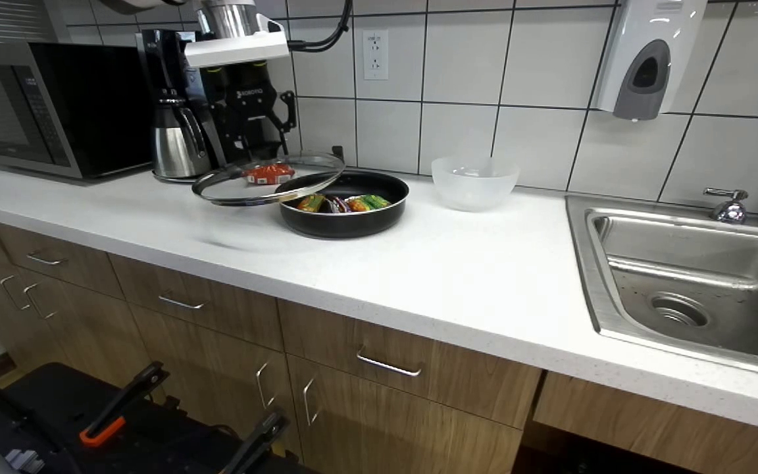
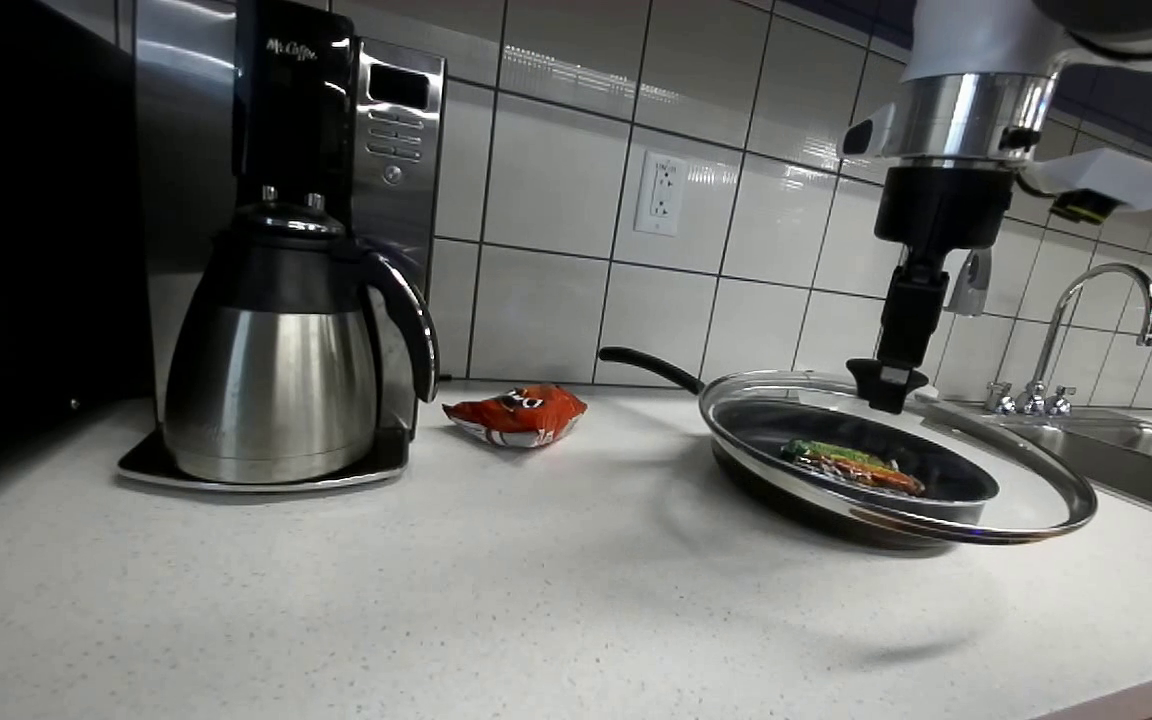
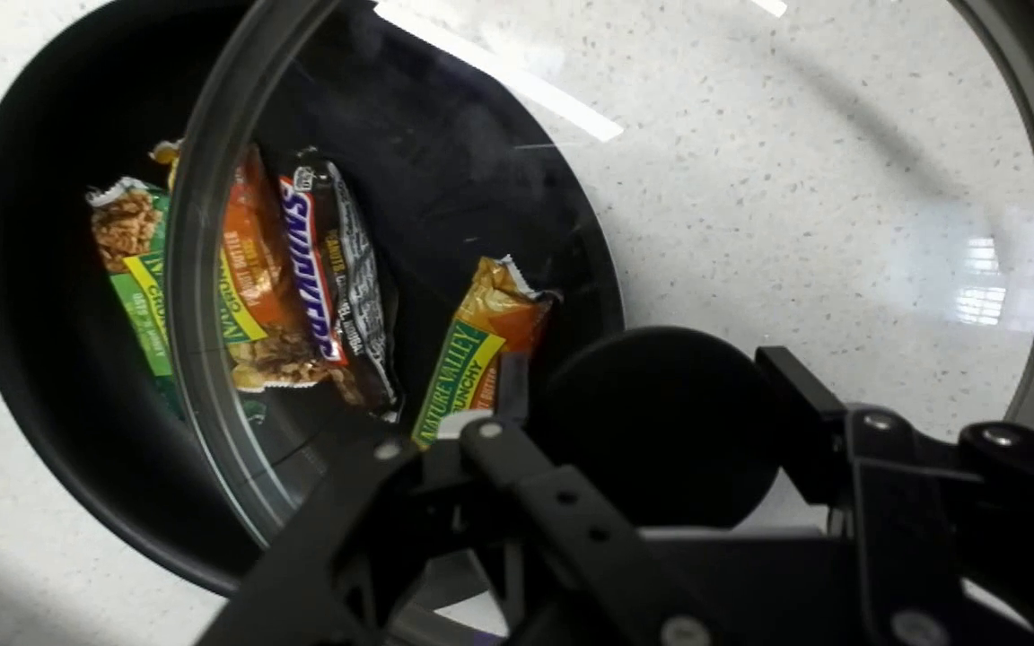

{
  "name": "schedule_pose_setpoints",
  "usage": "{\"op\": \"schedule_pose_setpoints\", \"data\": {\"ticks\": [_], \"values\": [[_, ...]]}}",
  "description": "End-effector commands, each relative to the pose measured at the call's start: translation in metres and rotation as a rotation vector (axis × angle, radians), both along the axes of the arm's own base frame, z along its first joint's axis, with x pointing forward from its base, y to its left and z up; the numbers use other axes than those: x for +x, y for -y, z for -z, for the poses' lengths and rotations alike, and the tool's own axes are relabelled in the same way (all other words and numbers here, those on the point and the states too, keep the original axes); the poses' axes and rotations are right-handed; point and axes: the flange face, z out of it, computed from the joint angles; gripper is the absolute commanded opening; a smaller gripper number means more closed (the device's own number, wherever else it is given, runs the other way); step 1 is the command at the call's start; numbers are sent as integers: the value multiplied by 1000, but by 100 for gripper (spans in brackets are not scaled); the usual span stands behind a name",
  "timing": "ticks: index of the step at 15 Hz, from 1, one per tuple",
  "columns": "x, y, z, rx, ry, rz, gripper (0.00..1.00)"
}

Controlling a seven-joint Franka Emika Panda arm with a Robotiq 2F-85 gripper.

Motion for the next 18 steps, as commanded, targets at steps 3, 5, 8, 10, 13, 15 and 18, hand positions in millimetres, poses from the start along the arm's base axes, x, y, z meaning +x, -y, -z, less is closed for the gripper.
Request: {"op": "schedule_pose_setpoints", "data": {"ticks": [3, 5, 8, 10, 13, 15, 18], "values": [[2, 35, -19, 0, 30, -20, 39], [6, 46, -18, -2, 28, -17, 39], [12, 61, -18, -4, 25, -18, 39], [16, 71, -18, -3, 25, -18, 39], [21, 83, -20, -1, 28, -16, 39], [24, 89, -21, 0, 28, -19, 39], [32, 95, -22, 6, 36, -25, 39]]}}
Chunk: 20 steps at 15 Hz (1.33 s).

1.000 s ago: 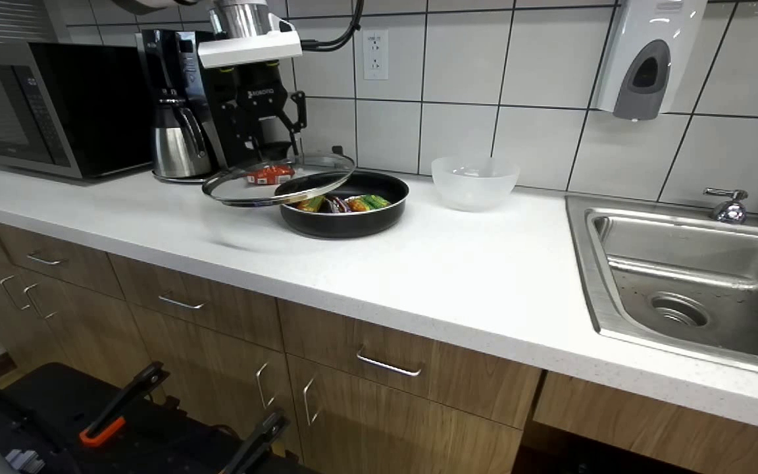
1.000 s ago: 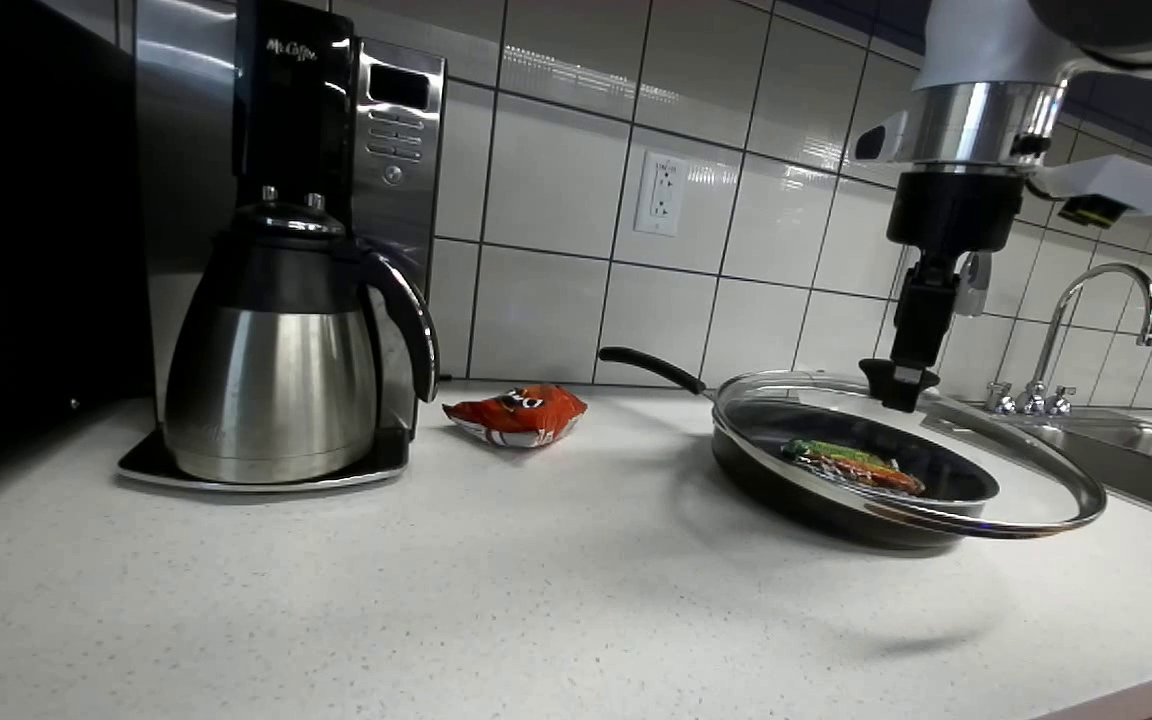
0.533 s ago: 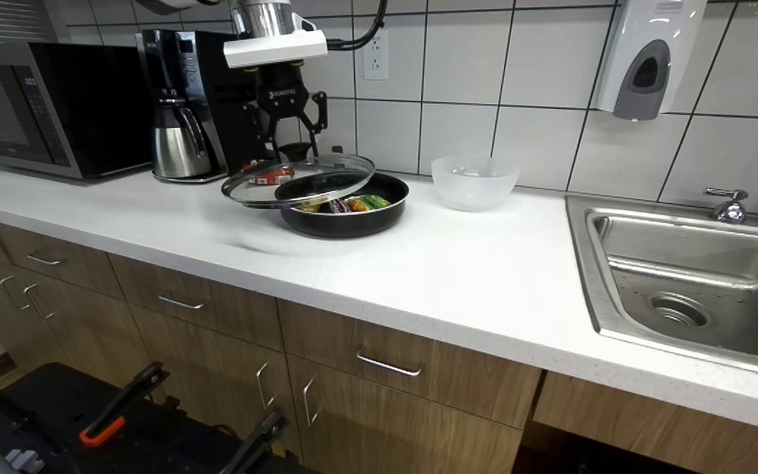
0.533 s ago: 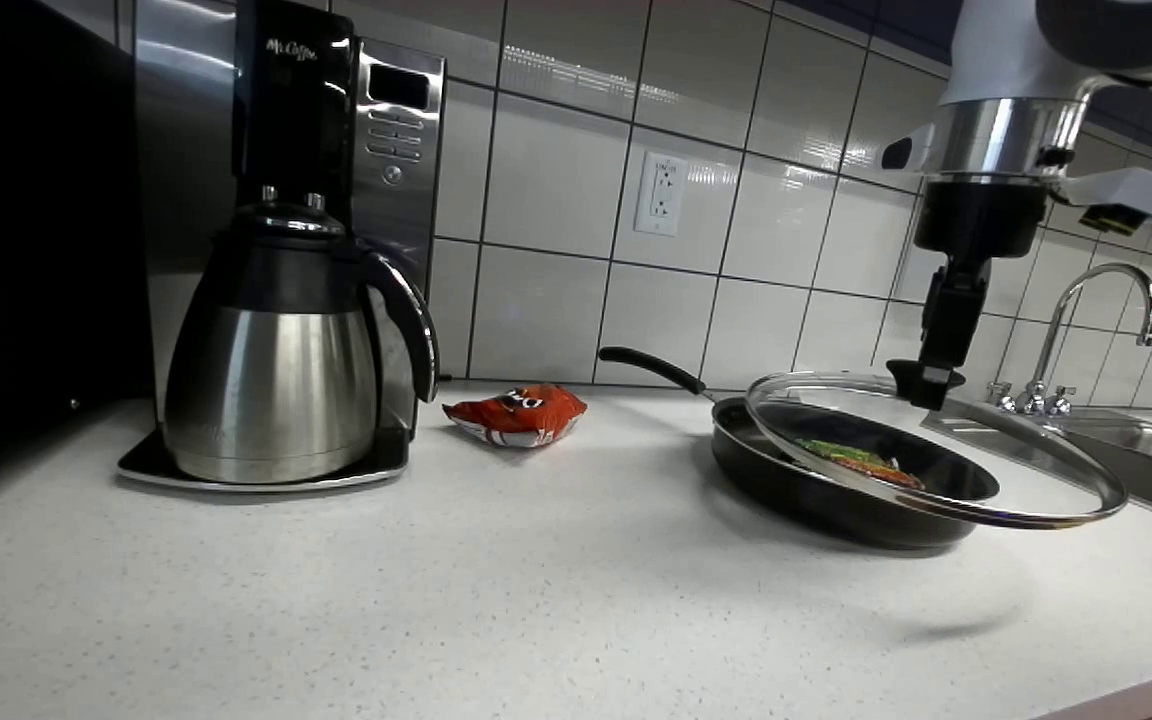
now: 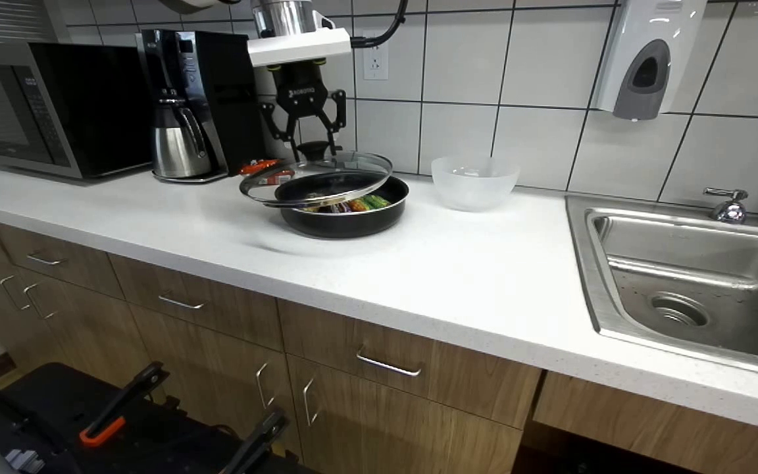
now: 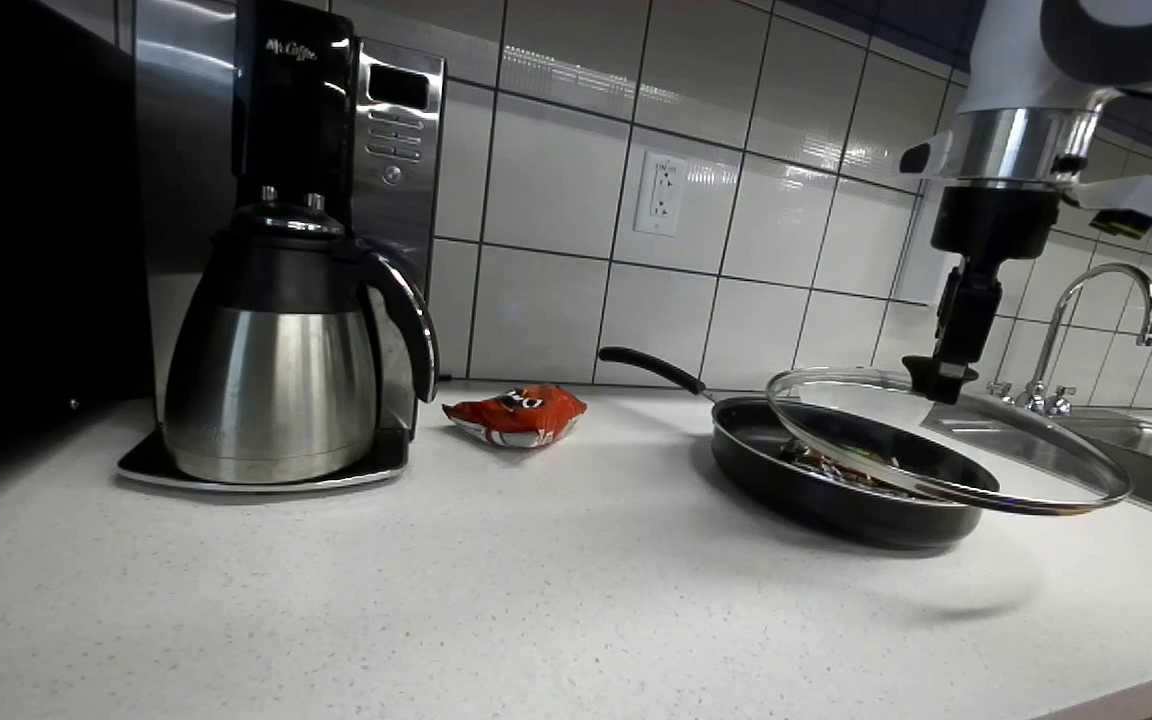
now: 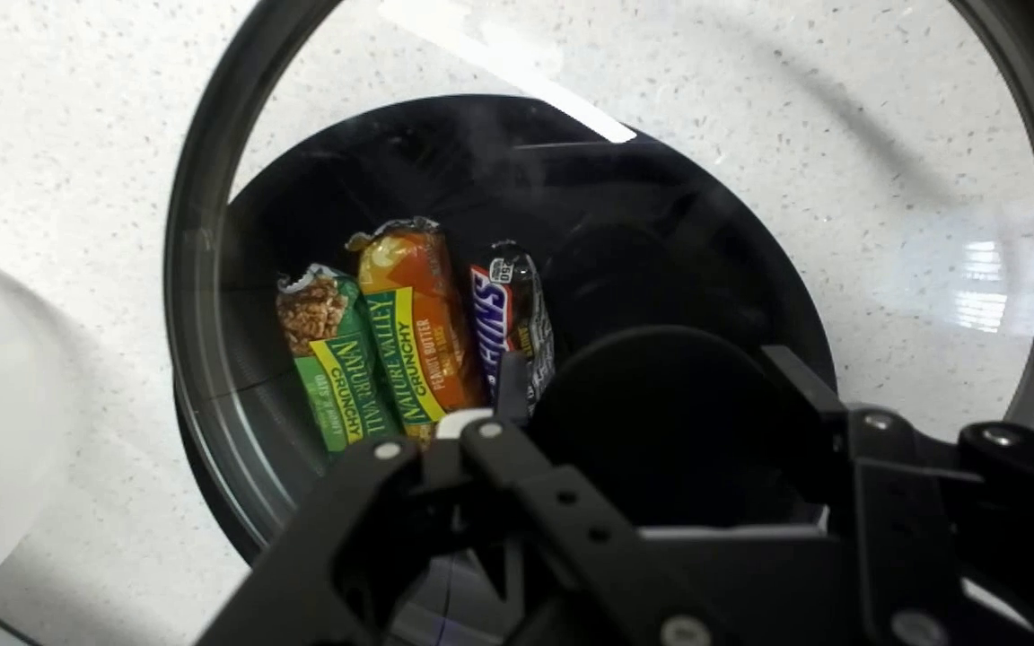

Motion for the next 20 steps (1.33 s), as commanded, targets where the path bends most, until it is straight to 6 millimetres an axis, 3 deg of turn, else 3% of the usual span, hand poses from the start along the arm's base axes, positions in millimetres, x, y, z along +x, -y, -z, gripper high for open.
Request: {"op": "schedule_pose_setpoints", "data": {"ticks": [1, 8, 20], "values": [[18, 10, -19, 16, 40, -30, 39], [43, 21, -14, 40, 38, -50, 39], [85, 17, 6, 67, 16, -106, 39]]}}
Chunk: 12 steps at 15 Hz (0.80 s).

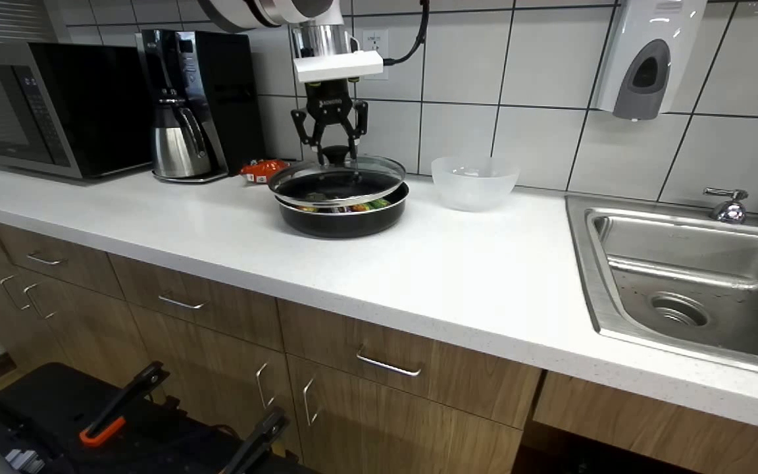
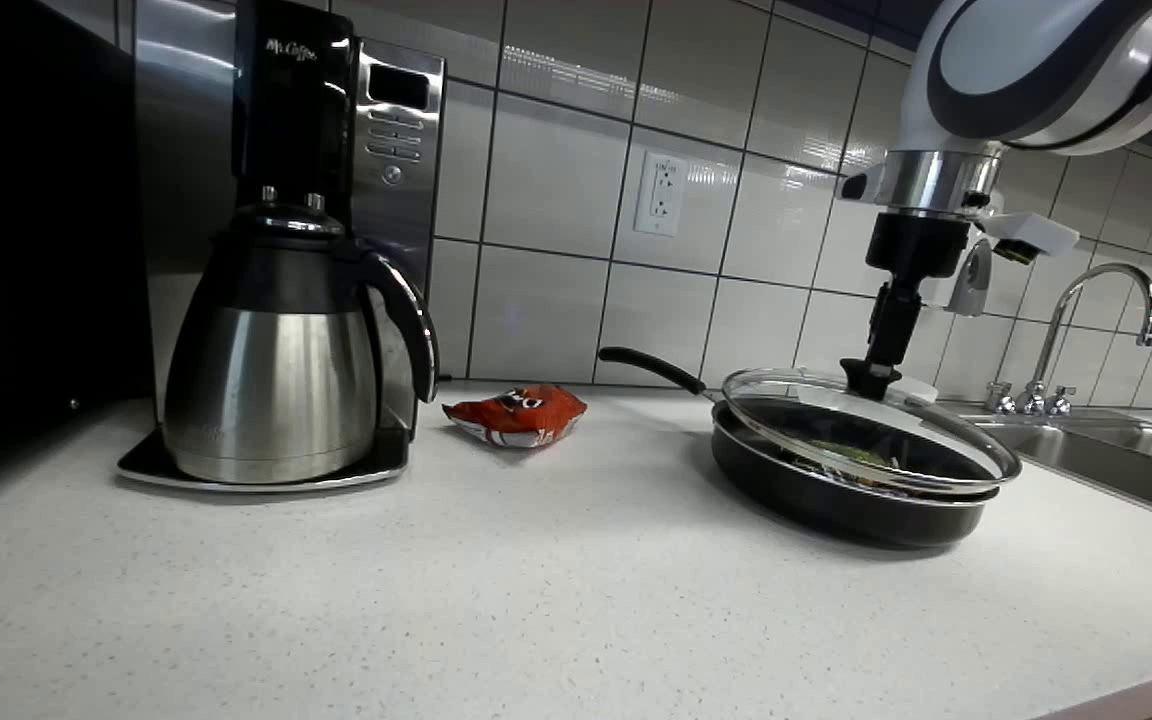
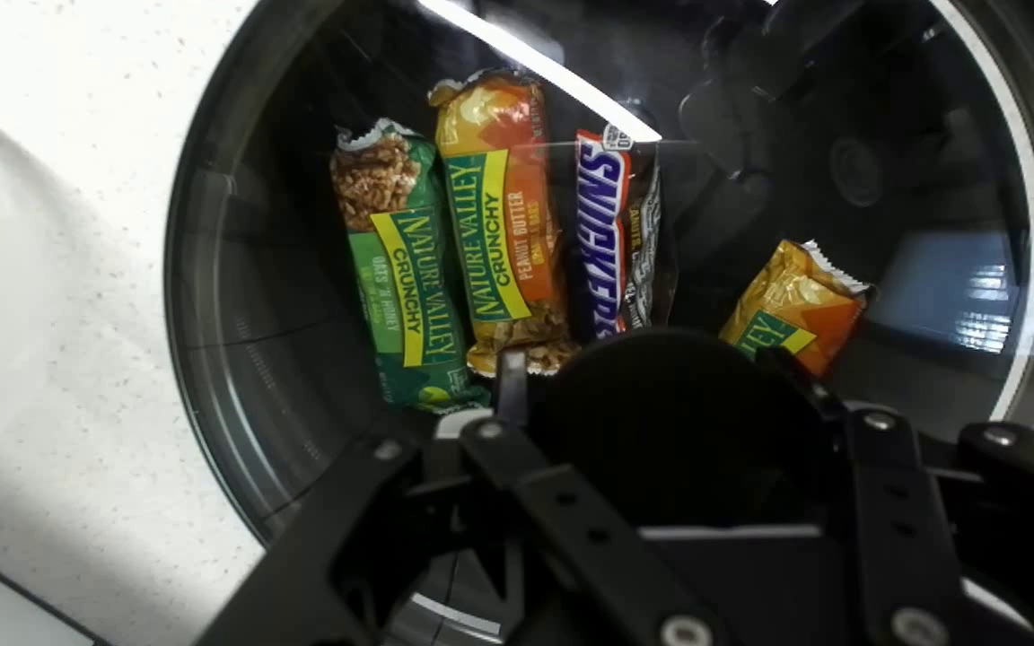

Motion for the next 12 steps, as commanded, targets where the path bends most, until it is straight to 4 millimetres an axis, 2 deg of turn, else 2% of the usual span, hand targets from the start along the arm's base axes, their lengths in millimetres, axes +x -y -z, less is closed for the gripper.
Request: {"op": "schedule_pose_setpoints", "data": {"ticks": [1, 7, 12], "values": [[17, 2, -13, 23, 15, -29, 39], [23, 1, -8, 27, 7, -35, 39], [20, 2, -4, 28, -2, -32, 39]]}}
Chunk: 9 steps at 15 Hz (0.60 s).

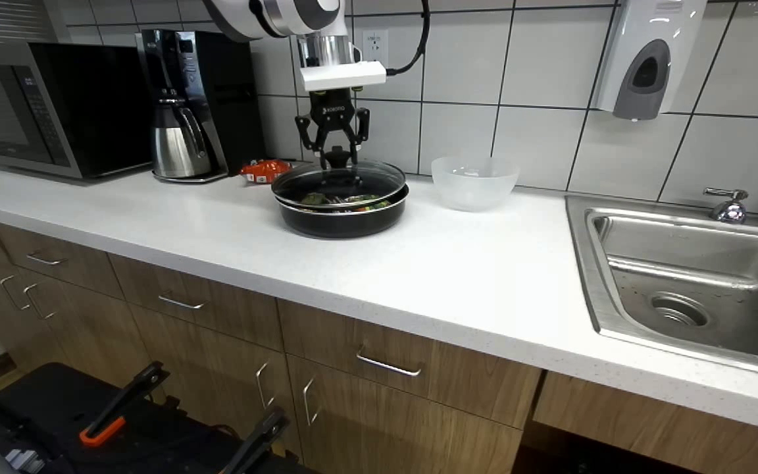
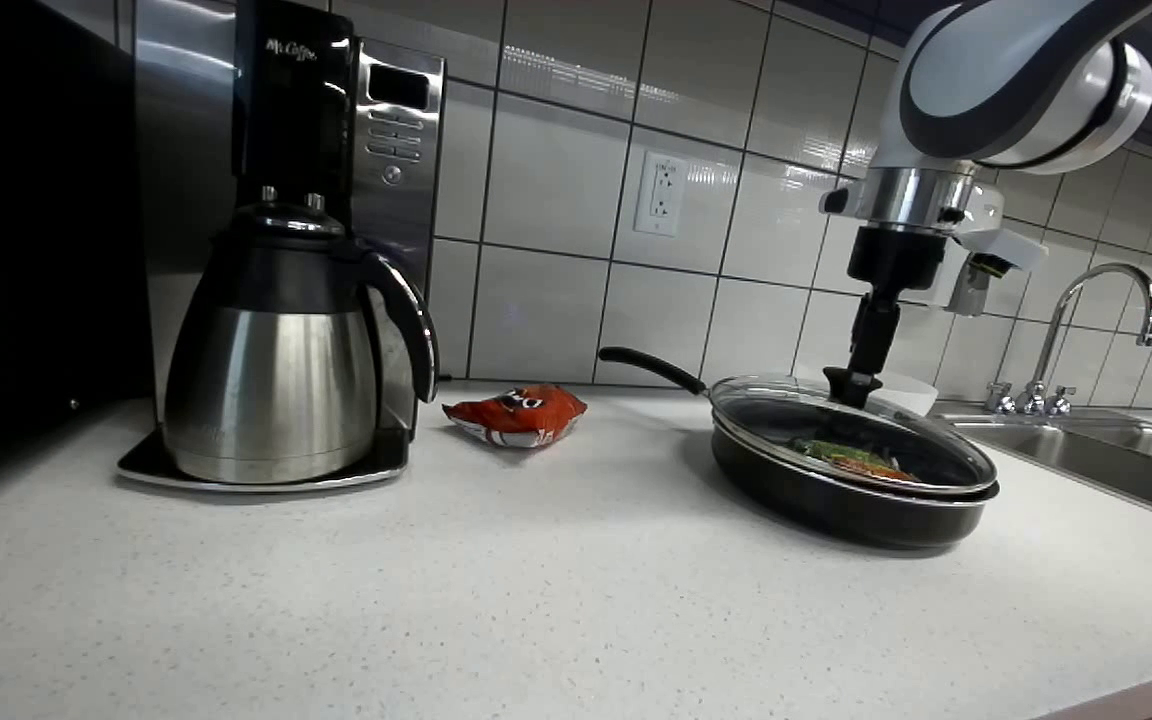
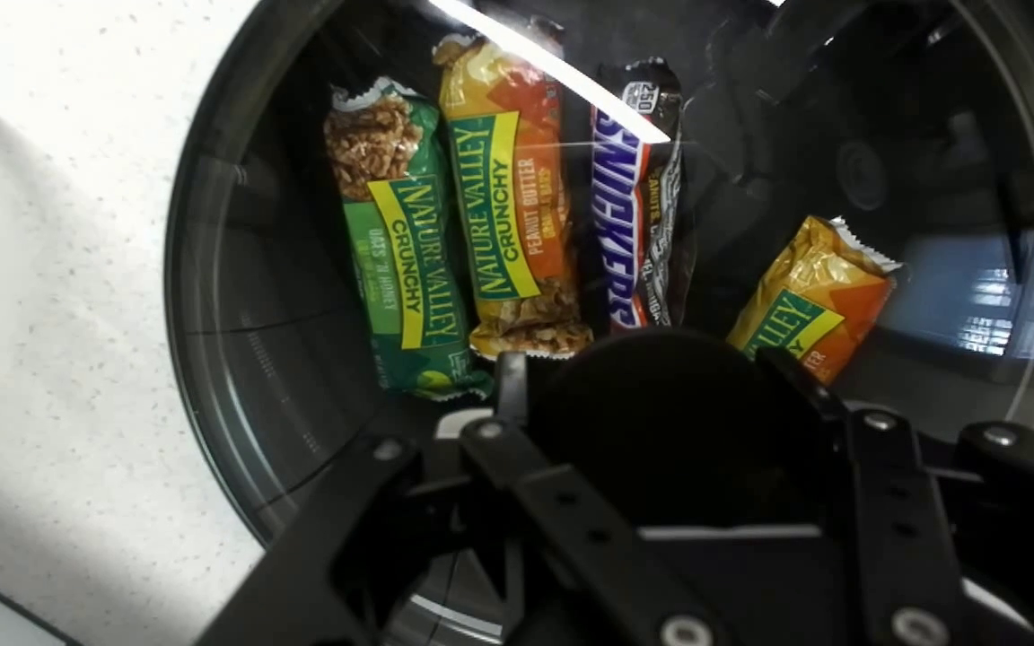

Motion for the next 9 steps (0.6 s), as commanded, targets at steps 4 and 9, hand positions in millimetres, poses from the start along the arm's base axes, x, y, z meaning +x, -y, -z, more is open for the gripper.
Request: {"op": "schedule_pose_setpoints", "data": {"ticks": [4, 9], "values": [[3, 6, -16, 14, 1, -13, 39], [0, 9, -9, 15, -17, -6, 39]]}}
